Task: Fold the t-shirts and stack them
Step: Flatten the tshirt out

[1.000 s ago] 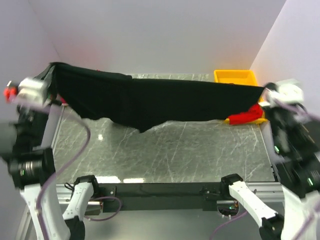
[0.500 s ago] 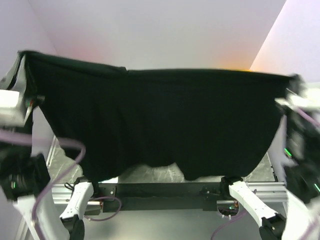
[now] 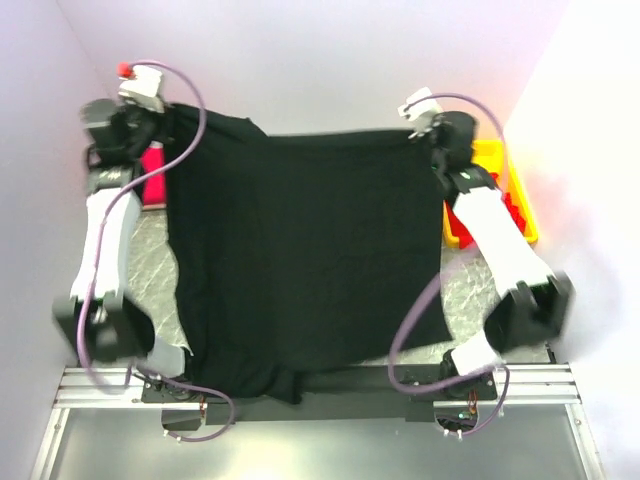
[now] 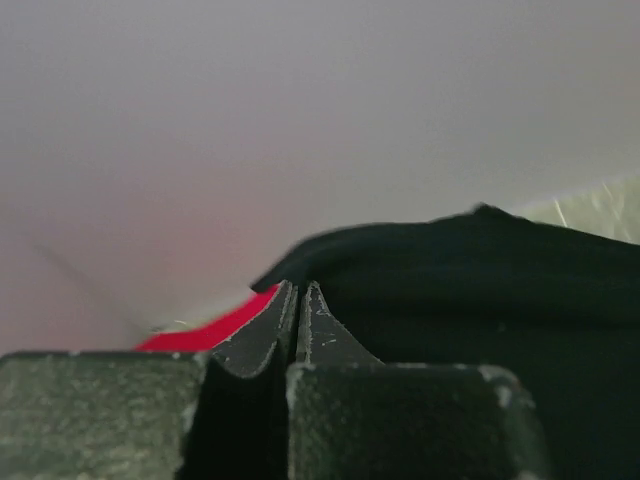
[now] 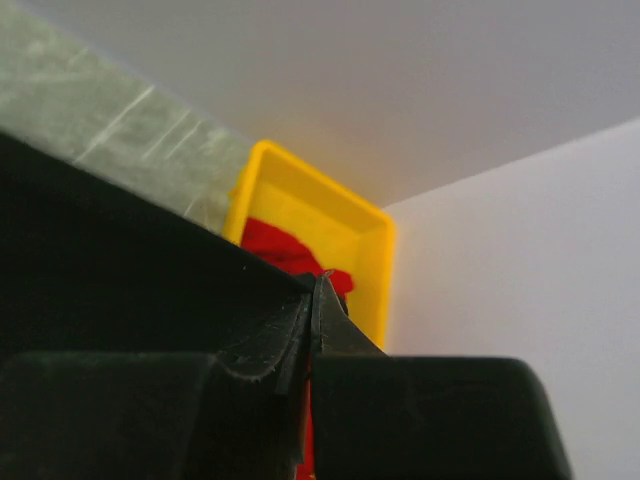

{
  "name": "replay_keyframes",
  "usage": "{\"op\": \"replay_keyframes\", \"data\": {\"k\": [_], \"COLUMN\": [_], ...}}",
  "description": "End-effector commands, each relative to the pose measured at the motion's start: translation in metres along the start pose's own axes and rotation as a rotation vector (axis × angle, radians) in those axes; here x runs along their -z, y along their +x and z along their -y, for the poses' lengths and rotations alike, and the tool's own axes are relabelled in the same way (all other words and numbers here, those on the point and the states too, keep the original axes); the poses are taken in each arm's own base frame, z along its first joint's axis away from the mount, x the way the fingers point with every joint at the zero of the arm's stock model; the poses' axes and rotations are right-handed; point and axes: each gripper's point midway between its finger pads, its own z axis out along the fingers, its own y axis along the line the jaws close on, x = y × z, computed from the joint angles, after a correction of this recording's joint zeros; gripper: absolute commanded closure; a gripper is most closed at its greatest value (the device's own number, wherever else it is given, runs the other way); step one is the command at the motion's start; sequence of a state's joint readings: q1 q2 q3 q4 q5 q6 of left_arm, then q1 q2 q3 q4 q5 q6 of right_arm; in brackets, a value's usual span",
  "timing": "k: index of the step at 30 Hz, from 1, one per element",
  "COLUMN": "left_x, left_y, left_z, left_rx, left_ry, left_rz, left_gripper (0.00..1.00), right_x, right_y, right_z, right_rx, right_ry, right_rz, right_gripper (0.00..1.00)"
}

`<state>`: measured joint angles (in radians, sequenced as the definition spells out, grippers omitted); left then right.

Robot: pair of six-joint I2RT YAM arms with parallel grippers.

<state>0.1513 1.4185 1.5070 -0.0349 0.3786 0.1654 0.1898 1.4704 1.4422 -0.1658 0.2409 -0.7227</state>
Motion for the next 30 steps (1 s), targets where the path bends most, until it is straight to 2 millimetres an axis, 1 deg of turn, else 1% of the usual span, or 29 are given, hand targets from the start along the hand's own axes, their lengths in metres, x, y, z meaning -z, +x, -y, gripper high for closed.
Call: {"op": "replay_keyframes", "data": {"k": [1, 2, 3, 4, 5, 6, 7, 8, 9, 10, 11, 12, 13, 14, 15, 16, 17, 18, 19, 20, 21, 22, 23, 24, 25, 26, 27, 28, 30], "left_x": [-0.037, -0.069, -0.085, -0.117, -0.134, -0.152, -0.169, -0.196, -0.212, -0.228, -0.23, -0.233, -0.229, -0.224, -0.217, -0.203, -0.195, -0.184, -0.171, -0.162, -0.15, -0.132, -0.12, -0.105, -0.085, -0.072, -0.056, -0.042, -0.009], "left_y": [-0.021, 0.016, 0.009, 0.057, 0.071, 0.056, 0.07, 0.145, 0.115, 0.172, 0.184, 0.177, 0.171, 0.164, 0.186, 0.146, 0.141, 0.154, 0.137, 0.137, 0.148, 0.139, 0.141, 0.162, 0.157, 0.162, 0.183, 0.179, 0.21], "left_z": [0.019, 0.028, 0.026, 0.029, 0.034, 0.03, 0.029, 0.031, 0.019, 0.021, 0.014, 0.008, 0.007, 0.006, 0.013, 0.009, 0.01, 0.016, 0.013, 0.016, 0.025, 0.027, 0.032, 0.045, 0.056, 0.065, 0.078, 0.087, 0.109], "left_rx": [-0.028, 0.007, 0.01, 0.045, 0.061, 0.05, 0.051, 0.108, 0.096, 0.12, 0.124, 0.112, 0.099, 0.068, 0.063, 0.036, 0.024, 0.046, 0.078, 0.098, 0.124, 0.134, 0.145, 0.166, 0.169, 0.182, 0.209, 0.216, 0.227], "left_ry": [0.087, 0.12, 0.12, 0.14, 0.142, 0.136, 0.136, 0.105, 0.076, 0.072, 0.027, 0.013, 0.018, 0.022, 0.041, 0.04, 0.048, 0.064, 0.064, 0.081, 0.122, 0.134, 0.152, 0.186, 0.232, 0.258, 0.29, 0.32, 0.394], "left_rz": [0.12, 0.058, 0.083, 0.005, -0.013, 0.028, 0.01, -0.137, -0.079, -0.174, -0.222, -0.207, -0.204, -0.195, -0.215, -0.155, -0.149, -0.195, -0.194, -0.217, -0.258, -0.286, -0.309, -0.374, -0.401, -0.433, -0.495, -0.501, -0.623], "left_gripper": [0.99, 0.99, 0.99, 0.99, 0.99, 0.99, 0.99, 0.91, 0.8, 0.64, 0.58, 0.53, 0.4, 0.3, 0.18, 0.09, 0.05, 0.05, 0.07, 0.09, 0.11, 0.16, 0.18, 0.2, 0.24, 0.25, 0.25, 0.25, 0.26], "right_x": [-0.051, -0.064, -0.078, -0.104, -0.117, -0.129, -0.155, -0.163, -0.172, -0.187, -0.184, -0.182, -0.172, -0.163, -0.153, -0.13, -0.116, -0.104, -0.084, -0.068, -0.058, -0.042, -0.029, -0.02, -0.008, 0.003, 0.008, 0.016, 0.025], "right_y": [-0.001, -0.004, -0.001, 0.012, 0.017, 0.024, 0.031, 0.044, 0.048, 0.045, 0.054, 0.052, 0.044, 0.042, 0.038, 0.032, 0.035, 0.034, 0.041, 0.05, 0.056, 0.074, 0.09, 0.096, 0.119, 0.131, 0.139, 0.154, 0.176], "right_z": [-0.011, -0.009, -0.012, -0.022, -0.027, -0.032, -0.037, -0.048, -0.053, -0.05, -0.06, -0.061, -0.054, -0.063, -0.068, -0.071, -0.079, -0.093, -0.104, -0.117, -0.13, -0.145, -0.157, -0.163, -0.18, -0.188, -0.193, -0.202, -0.214], "right_rx": [-0.005, -0.003, 0.016, 0.036, 0.047, 0.064, 0.072, 0.089, 0.079, 0.06, 0.07, 0.039, 0.018, 0.005, -0.027, -0.035, -0.031, -0.051, -0.053, -0.05, -0.058, -0.055, -0.043, -0.043, -0.037, -0.023, -0.02, -0.018, -0.007], "right_ry": [0.009, 0.023, 0.029, 0.037, 0.04, 0.043, 0.085, 0.062, 0.062, 0.092, 0.036, 0.033, 0.026, -0.043, -0.081, -0.12, -0.169, -0.244, -0.293, -0.36, -0.42, -0.471, -0.536, -0.566, -0.615, -0.659, -0.675, -0.701, -0.733], "right_rz": [0.003, 0.0, -0.009, -0.059, -0.081, -0.115, -0.174, -0.242, -0.275, -0.283, -0.335, -0.339, -0.332, -0.324, -0.315, -0.31, -0.323, -0.312, -0.335, -0.369, -0.38, -0.425, -0.472, -0.488, -0.543, -0.578, -0.603, -0.639, -0.706], "right_gripper": [1.0, 1.0, 1.0, 1.0, 1.0, 1.0, 0.99, 0.87, 0.75, 0.64, 0.59, 0.51, 0.5, 0.49, 0.49, 0.49, 0.49, 0.49, 0.49, 0.5, 0.51, 0.51, 0.54, 0.56, 0.57, 0.59, 0.61, 0.62, 0.63]}}
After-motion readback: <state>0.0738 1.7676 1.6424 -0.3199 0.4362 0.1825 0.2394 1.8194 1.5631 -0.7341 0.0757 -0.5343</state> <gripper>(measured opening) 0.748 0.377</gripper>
